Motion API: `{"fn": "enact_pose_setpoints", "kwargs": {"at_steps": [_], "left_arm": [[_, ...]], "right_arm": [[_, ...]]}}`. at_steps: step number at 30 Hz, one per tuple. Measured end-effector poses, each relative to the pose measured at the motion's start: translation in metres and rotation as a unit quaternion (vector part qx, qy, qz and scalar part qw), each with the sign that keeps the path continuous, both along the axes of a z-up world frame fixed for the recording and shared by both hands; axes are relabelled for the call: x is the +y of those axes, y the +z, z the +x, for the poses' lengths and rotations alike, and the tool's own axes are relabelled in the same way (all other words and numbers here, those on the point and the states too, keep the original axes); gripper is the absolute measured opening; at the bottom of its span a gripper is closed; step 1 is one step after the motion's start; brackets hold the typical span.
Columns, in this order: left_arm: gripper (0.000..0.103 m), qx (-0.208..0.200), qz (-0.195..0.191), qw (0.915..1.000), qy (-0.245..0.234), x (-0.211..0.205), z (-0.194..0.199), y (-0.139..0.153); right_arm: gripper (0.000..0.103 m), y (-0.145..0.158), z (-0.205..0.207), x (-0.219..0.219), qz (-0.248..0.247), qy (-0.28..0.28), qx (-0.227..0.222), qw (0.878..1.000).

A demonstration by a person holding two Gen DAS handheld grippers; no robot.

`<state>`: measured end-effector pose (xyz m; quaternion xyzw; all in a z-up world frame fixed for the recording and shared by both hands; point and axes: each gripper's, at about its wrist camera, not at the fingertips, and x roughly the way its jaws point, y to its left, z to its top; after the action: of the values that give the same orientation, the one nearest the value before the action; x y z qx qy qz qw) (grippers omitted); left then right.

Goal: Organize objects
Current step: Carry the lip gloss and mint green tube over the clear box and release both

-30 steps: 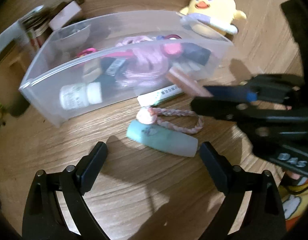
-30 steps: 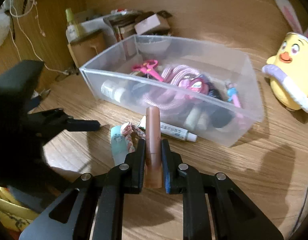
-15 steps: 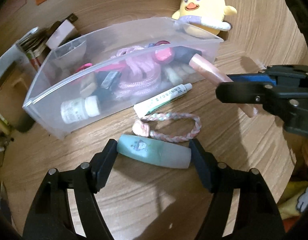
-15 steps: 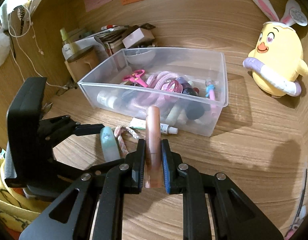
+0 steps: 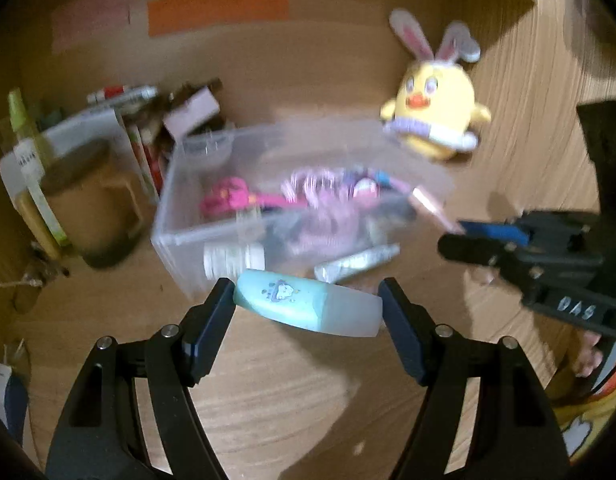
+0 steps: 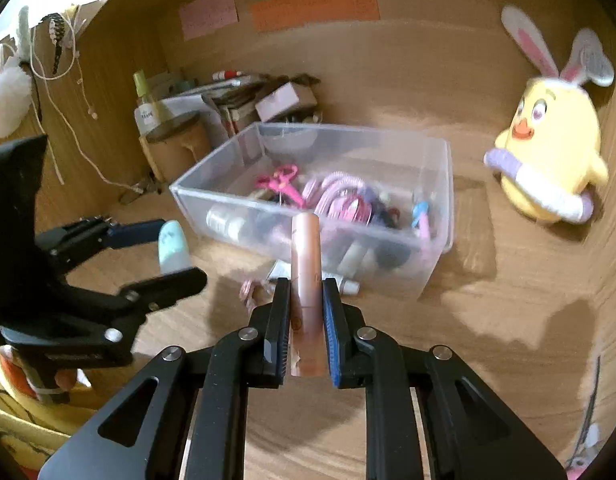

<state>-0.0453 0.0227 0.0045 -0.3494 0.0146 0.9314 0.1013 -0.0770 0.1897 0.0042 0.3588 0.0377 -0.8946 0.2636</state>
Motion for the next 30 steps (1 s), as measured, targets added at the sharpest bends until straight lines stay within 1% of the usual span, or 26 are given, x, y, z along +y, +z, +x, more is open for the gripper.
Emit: {"fn": "enact_pose_setpoints", "kwargs": {"at_steps": [2,5,7,10,14,18,24,30], "left_arm": [[0.073,0.020,0.008,0.9998,0.003,-0.001,-0.003,0.009],[0.073,0.034,0.016,0.9993,0.005,0.000,-0.011,0.019],[0.073,0.038,0.022,0.9990,0.007,-0.001,-0.016,0.025],[0.073,0.046,0.032,0.9984,0.010,-0.004,-0.024,0.031],[0.073,0.051,0.044,0.9976,0.015,-0.007,-0.038,0.035],[0.073,0.043,0.048,0.9977,0.022,-0.010,-0.054,0.032],[0.073,0.016,0.049,0.9983,0.029,-0.017,-0.077,0.015],[0.073,-0.009,0.058,0.9974,0.041,-0.030,-0.091,0.000]], "right_arm": [[0.014,0.006,-0.002,0.000,0.000,-0.003,0.009,1.000],[0.014,0.013,-0.006,0.001,-0.002,-0.011,0.019,1.000],[0.014,0.019,-0.009,0.002,-0.004,-0.018,0.027,0.999],[0.014,0.025,-0.016,0.003,-0.013,-0.025,0.028,0.999],[0.014,0.030,-0.023,-0.002,-0.010,-0.035,0.032,0.999],[0.014,0.030,-0.038,-0.008,-0.013,-0.043,0.027,0.999],[0.014,0.009,-0.067,-0.024,0.008,-0.049,-0.004,0.999],[0.014,-0.007,-0.087,-0.043,0.021,-0.032,-0.023,0.999]]}}
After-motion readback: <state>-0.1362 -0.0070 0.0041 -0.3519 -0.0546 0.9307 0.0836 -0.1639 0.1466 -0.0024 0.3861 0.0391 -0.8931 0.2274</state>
